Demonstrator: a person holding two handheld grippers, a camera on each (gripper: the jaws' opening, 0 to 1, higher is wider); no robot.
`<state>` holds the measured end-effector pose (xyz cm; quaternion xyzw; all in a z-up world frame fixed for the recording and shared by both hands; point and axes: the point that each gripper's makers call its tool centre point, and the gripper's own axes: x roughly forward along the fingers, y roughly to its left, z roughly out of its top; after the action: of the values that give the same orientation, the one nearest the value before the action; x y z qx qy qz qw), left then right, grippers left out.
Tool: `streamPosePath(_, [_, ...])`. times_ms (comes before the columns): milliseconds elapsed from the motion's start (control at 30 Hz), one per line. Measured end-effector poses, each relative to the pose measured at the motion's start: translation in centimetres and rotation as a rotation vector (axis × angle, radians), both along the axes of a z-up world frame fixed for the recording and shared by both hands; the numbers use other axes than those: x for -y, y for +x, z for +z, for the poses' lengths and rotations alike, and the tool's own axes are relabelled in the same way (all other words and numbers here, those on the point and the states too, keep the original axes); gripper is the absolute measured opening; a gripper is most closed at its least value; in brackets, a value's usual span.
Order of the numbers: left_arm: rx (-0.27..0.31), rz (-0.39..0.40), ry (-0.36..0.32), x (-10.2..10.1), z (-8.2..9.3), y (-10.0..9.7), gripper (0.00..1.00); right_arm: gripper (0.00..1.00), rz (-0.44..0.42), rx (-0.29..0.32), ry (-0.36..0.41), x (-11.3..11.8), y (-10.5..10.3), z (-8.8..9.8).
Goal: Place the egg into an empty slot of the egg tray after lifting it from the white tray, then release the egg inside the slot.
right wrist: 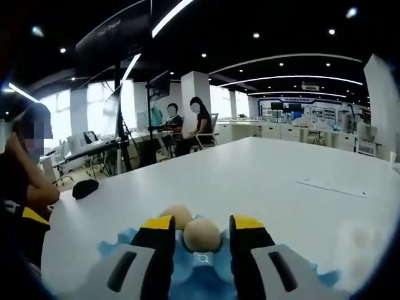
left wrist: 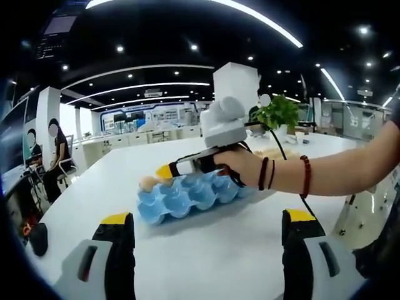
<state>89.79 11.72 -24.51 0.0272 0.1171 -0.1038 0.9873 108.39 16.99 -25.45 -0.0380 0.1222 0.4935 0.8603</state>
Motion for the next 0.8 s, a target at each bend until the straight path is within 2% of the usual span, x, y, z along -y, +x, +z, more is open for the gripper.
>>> streamPosePath(233, [-0.007, -0.016, 0.019, 1.0, -0.1, 0.3, 1.0, 0.43, -0.005, 0.015, 0.026, 0.9, -0.4, 1.4])
streamPosePath(633, [0.009, -0.017, 0.02, 1.6, 0.5, 0.2, 1.0, 0.59, -0.046, 0.014, 0.038, 3.4, -0.3, 2.5])
streamPosePath(800, [0.007, -0.024, 0.023, 2.2, 0.4, 0.3, 1.0, 0.6, -0.053, 0.046, 0.023, 4.4, -0.5, 3.0])
